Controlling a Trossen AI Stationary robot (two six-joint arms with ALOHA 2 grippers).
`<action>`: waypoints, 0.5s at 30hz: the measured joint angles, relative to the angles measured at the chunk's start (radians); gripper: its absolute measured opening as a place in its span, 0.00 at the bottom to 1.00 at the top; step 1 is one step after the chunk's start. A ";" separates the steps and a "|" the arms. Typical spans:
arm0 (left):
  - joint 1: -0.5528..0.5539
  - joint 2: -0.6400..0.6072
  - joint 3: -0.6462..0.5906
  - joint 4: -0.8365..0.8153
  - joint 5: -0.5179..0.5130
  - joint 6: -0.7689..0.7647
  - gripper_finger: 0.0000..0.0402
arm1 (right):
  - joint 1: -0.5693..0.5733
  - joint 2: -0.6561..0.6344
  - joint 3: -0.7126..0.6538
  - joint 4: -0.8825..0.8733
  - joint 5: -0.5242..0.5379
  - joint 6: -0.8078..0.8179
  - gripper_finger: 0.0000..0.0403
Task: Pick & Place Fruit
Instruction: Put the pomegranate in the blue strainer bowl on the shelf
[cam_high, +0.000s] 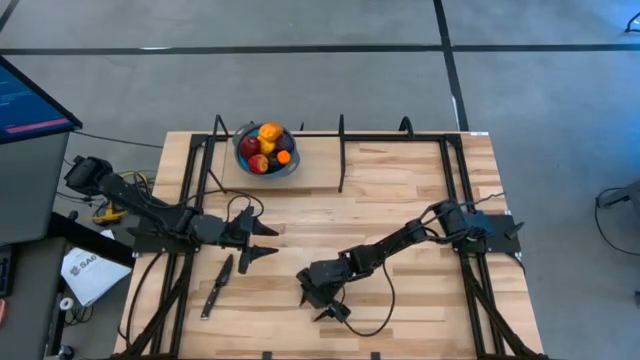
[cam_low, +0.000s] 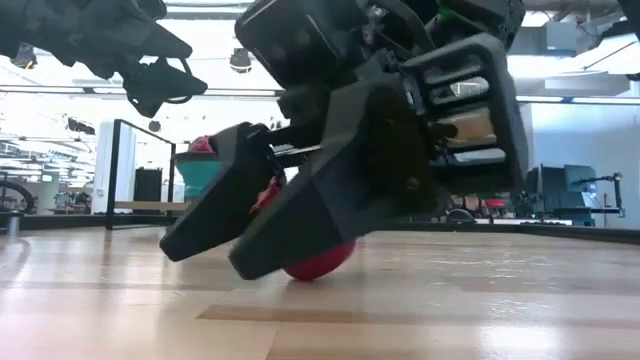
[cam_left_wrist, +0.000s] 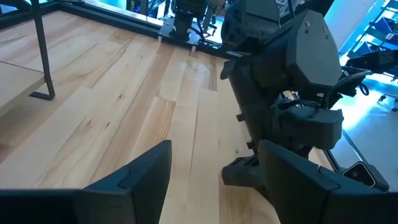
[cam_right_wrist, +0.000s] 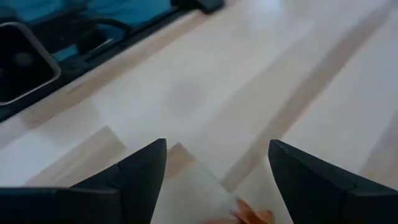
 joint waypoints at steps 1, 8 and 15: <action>0.000 0.000 0.000 0.002 0.000 0.000 0.58 | 0.000 0.000 0.000 -0.001 0.018 0.018 0.69; 0.000 0.000 0.000 0.006 0.000 0.000 0.58 | 0.002 0.000 0.000 -0.019 0.086 0.098 0.69; -0.001 0.000 0.000 0.007 0.010 0.000 0.58 | 0.000 -0.004 0.004 -0.066 0.103 0.199 0.69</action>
